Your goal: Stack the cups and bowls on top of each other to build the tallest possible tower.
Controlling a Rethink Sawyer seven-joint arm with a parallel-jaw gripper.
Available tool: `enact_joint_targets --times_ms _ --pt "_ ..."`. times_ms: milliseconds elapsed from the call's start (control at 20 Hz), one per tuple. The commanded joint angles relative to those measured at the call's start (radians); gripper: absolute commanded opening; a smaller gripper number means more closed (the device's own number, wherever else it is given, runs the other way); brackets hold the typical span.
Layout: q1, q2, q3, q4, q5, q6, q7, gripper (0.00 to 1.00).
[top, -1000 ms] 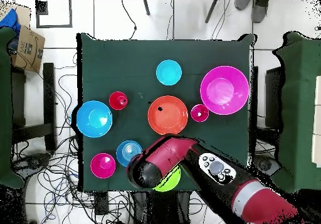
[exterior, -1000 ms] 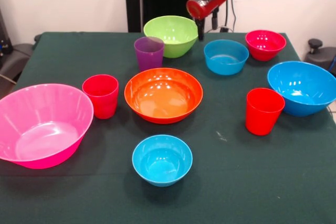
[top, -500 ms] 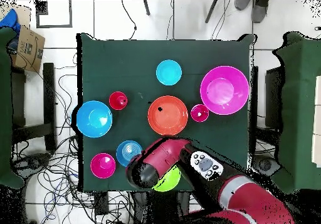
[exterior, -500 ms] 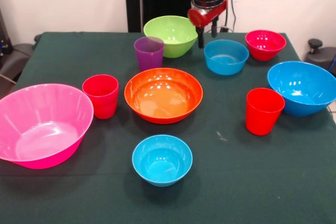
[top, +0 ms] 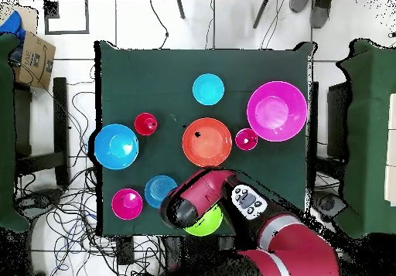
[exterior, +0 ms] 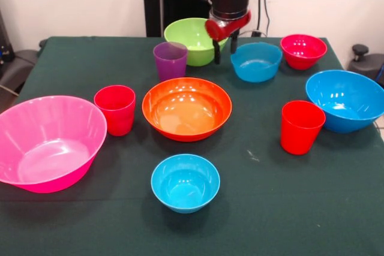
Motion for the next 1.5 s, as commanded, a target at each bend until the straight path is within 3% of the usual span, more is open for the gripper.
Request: enact_joint_targets --times_ms 50,450,900,1500 --pt "0.018 0.012 -0.080 -0.135 0.015 -0.036 0.159 1.00" --pt "-0.035 -0.047 -0.038 -0.109 0.107 0.025 0.089 1.00" --pt "-0.058 -0.053 0.001 -0.082 0.173 0.024 0.054 1.00" --pt "-0.052 -0.077 0.025 -0.019 0.242 0.032 0.031 1.00"
